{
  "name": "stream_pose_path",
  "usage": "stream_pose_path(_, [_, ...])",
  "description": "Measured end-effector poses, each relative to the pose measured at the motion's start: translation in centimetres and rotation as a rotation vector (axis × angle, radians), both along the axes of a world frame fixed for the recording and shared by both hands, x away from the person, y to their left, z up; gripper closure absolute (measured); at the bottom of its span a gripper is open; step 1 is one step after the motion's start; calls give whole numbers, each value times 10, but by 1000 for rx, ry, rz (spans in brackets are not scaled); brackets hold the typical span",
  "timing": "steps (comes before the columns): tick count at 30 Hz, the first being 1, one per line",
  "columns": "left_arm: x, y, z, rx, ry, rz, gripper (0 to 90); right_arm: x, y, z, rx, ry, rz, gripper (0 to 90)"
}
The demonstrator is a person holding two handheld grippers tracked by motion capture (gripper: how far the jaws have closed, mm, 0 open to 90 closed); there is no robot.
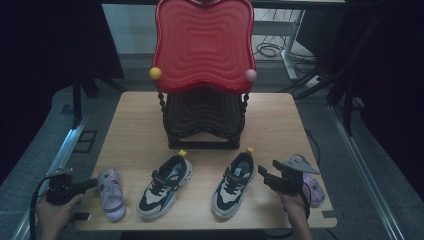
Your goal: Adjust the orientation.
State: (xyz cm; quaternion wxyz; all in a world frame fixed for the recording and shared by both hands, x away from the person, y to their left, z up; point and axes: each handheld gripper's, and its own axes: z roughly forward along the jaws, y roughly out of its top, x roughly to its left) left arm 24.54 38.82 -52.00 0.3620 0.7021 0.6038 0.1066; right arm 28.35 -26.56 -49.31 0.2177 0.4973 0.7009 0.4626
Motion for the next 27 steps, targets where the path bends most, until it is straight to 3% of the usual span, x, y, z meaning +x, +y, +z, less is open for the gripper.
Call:
stream_pose_path(10, [14,-4,7,-2,-20,-15,898,0,-1,-1,-1,3,-3,356])
stream_pose_path(27, [35,-13,5,-24,0,-57,897,0,0,-2,-3,5,-7,356])
